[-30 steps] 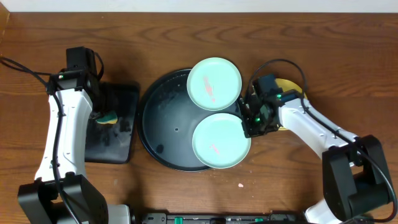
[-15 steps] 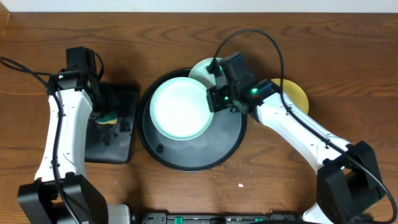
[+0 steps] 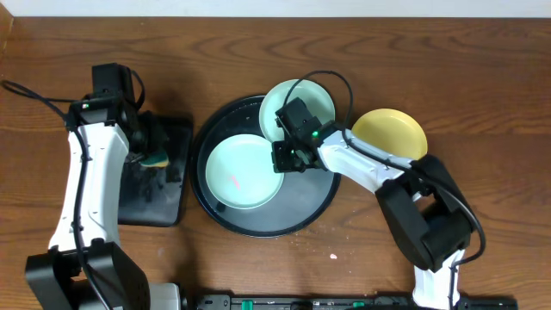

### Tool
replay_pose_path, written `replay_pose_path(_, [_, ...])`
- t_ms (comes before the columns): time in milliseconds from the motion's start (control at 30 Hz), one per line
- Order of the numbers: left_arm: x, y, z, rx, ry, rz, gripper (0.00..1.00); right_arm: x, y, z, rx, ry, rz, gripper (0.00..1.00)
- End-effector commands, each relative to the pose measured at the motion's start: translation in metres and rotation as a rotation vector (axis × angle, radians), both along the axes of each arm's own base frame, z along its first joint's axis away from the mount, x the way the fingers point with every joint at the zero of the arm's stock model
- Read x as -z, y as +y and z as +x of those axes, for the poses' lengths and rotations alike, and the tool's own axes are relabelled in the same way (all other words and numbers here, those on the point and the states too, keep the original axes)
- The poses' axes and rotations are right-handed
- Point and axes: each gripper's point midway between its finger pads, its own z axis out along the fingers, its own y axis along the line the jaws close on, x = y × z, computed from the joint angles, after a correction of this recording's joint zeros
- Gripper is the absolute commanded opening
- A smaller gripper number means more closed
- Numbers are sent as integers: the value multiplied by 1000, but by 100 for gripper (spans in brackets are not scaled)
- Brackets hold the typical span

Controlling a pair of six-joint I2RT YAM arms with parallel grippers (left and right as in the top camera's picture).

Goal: Clean dirty plates on tray and stack at the side
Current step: 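Grip the lower pale green plate rim with the right gripper, then scrub the pale green plate with the sponge in the left gripper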

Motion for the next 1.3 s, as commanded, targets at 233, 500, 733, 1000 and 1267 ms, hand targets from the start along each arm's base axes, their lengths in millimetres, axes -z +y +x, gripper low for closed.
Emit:
replay_pose_path(233, [8,-97,4,200,-6,-95,8,5,-2,2,73,50,17,1])
replay_pose_path(500, [58,-135,-12,246,98,-122,7,5,-2,2,72,50,17,1])
replay_pose_path(733, [106,-157,-24,295,231,-144,8,5,-2,3,68,48,17,1])
replay_pose_path(1000, [139,-176,-43,340,355,-199,7,5,-2,3,68,48,17,1])
replay_pose_path(1267, [121,-232,-34,796,193,-472,7,5,-2,3,68,48,17,1])
